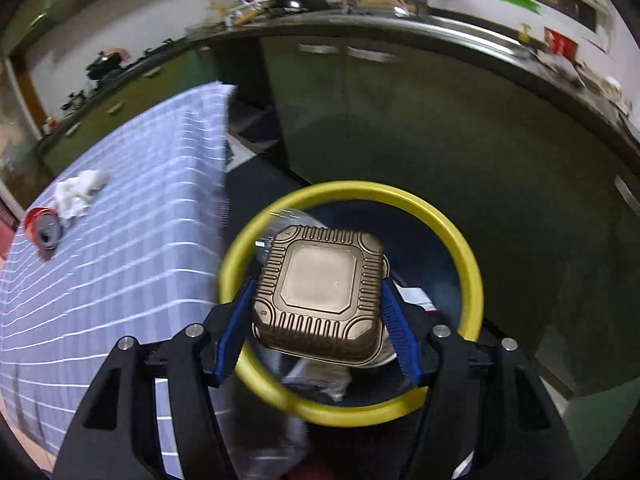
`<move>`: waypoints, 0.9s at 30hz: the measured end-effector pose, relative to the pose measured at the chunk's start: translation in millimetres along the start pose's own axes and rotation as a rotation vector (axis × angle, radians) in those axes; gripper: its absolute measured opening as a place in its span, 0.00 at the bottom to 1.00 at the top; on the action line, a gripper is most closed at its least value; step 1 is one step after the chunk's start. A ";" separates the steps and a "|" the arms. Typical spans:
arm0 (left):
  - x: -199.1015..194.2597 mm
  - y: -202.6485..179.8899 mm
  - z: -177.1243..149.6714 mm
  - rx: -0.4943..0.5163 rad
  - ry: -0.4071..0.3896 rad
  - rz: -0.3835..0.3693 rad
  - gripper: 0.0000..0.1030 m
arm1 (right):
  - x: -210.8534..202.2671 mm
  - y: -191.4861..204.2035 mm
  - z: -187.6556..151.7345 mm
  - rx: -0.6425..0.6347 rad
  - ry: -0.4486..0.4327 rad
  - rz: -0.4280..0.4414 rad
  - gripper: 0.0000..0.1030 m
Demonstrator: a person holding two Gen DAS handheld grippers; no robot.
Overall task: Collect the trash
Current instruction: 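Carry the brown tray over the bin and open the right gripper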
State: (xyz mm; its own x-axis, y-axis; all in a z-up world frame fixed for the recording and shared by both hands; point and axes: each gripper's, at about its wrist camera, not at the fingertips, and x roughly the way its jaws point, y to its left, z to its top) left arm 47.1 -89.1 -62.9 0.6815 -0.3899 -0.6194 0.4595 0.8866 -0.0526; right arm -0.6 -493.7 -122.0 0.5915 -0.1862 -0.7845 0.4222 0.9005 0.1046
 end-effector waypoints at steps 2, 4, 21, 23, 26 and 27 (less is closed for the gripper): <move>2.1 -3.3 1.5 0.006 0.004 -0.009 0.92 | 8.9 -9.8 1.4 0.018 0.010 -0.008 0.62; 5.8 -7.3 3.9 0.009 0.012 -0.018 0.92 | 12.6 -18.7 2.7 0.053 -0.004 -0.028 0.72; 90.1 49.2 68.5 0.033 0.105 -0.025 0.95 | -23.5 84.2 10.8 -0.165 -0.085 0.240 0.75; 104.6 58.3 77.0 0.029 0.120 -0.047 0.95 | -21.9 96.4 11.1 -0.188 -0.079 0.255 0.75; 127.2 68.8 85.7 0.043 0.128 -0.036 0.95 | -17.0 113.3 12.0 -0.217 -0.060 0.277 0.75; 133.6 71.8 87.1 0.045 0.130 -0.026 0.95 | -15.4 116.6 12.4 -0.223 -0.056 0.282 0.75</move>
State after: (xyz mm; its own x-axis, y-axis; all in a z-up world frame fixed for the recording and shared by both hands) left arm 220.9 -99.1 -81.2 0.5904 -0.3747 -0.7149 0.5032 0.8634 -0.0370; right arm 48.0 -390.7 -90.1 0.7027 0.0665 -0.7084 0.0798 0.9820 0.1714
